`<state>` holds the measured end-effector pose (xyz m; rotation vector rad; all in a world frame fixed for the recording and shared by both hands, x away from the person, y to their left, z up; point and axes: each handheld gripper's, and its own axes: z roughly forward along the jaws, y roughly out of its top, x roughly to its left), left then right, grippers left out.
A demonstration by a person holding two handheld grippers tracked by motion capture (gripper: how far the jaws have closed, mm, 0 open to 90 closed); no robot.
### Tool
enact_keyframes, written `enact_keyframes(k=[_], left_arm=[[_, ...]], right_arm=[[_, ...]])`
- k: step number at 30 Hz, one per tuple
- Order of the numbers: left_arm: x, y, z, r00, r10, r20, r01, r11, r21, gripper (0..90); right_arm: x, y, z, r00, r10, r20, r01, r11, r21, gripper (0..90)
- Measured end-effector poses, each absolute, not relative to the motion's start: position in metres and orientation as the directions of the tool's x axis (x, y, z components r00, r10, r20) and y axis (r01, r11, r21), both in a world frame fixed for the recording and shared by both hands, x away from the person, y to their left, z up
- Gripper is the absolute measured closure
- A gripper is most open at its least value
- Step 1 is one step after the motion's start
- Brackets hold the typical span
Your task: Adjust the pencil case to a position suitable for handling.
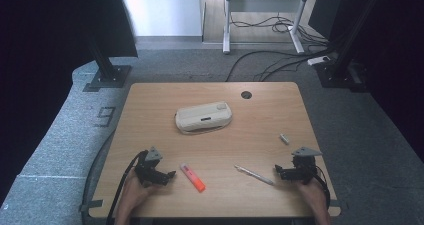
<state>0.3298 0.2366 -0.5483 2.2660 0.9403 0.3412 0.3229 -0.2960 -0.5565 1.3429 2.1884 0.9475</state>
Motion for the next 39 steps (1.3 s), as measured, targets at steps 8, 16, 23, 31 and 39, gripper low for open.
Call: enact_keyframes(k=[8,16,23,31,39], left_arm=[[0.330,0.235,-0.548,0.704,0.710,-0.007,0.538,-0.528,0.657,0.0],[0.330,0.233,-0.548,0.693,0.721,-0.008,0.546,-0.518,0.658,0.0],[0.331,0.231,-0.547,0.678,0.735,-0.009,0.563,-0.512,0.649,0.0],[0.332,0.232,-0.544,0.688,0.726,-0.014,0.564,-0.522,0.640,4.1],[0.341,0.230,-0.530,0.703,0.710,-0.034,0.549,-0.512,0.661,3.3]], right_arm=[[0.323,-0.296,-0.557,-0.458,0.889,0.010,0.617,0.310,0.723,2.5],[0.323,-0.294,-0.557,-0.444,0.896,0.010,0.623,0.301,0.722,1.7],[0.324,-0.293,-0.557,-0.439,0.898,0.013,0.627,0.296,0.721,1.3],[0.324,-0.293,-0.557,-0.438,0.899,0.012,0.626,0.295,0.721,1.2],[0.325,-0.293,-0.557,-0.441,0.897,0.011,0.626,0.299,0.721,1.2]])
